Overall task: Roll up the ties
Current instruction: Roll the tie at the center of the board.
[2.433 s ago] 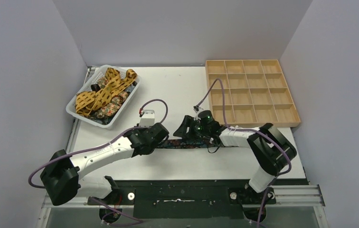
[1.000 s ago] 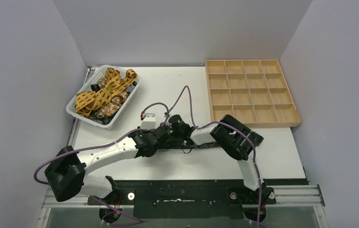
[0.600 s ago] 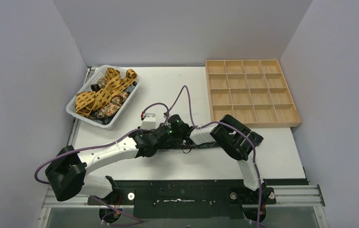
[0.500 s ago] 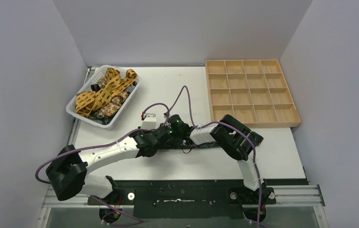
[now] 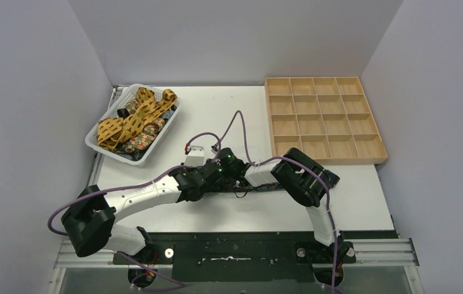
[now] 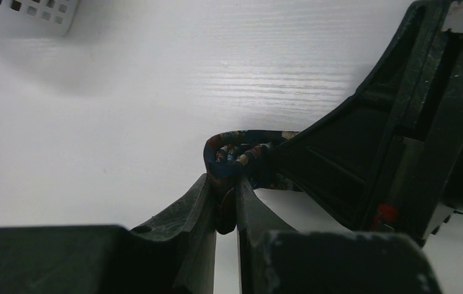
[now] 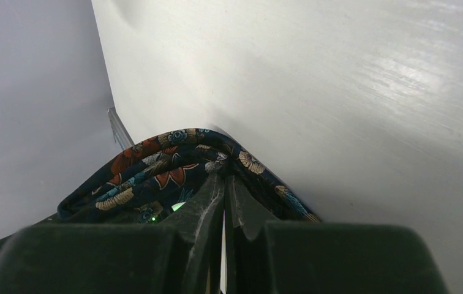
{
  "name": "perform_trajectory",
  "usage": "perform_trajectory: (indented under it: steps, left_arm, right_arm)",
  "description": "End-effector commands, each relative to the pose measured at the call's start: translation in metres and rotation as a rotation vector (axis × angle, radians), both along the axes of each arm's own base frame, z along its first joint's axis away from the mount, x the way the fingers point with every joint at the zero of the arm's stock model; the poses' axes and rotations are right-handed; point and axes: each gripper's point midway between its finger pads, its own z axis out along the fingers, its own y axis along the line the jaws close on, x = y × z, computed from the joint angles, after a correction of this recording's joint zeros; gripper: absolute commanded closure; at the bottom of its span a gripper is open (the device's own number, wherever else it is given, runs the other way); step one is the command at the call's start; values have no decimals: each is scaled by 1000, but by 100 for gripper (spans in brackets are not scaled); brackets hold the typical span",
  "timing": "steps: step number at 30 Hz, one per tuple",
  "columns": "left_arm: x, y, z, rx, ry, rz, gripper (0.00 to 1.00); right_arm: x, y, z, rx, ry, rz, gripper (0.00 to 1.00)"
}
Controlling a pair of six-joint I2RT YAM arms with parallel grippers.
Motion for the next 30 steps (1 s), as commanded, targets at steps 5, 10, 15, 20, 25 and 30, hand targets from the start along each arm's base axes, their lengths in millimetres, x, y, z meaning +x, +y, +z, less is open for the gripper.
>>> perform_trajectory:
  steps: [5,10,15,20,25,30]
  left_arm:
    - [13,-50,17,-257,-62,-87,100]
    - [13,-50,21,-279,-72,-86,100]
    - [11,-48,12,-249,-39,-91,100]
    - [12,-48,12,-252,-42,-89,100]
    - [14,-49,11,-237,-42,-96,100]
    - [16,-56,8,-234,-28,-132,100]
  right_arm:
    - [0,12,10,45,-14,20,100]
    - [4,9,16,48,-27,11,100]
    - [6,5,25,59,-52,18,100]
    - [14,-12,45,41,-119,-29,99]
    - [21,-44,66,-38,-209,-135,96]
    - [30,-93,52,-174,-201,-243,93]
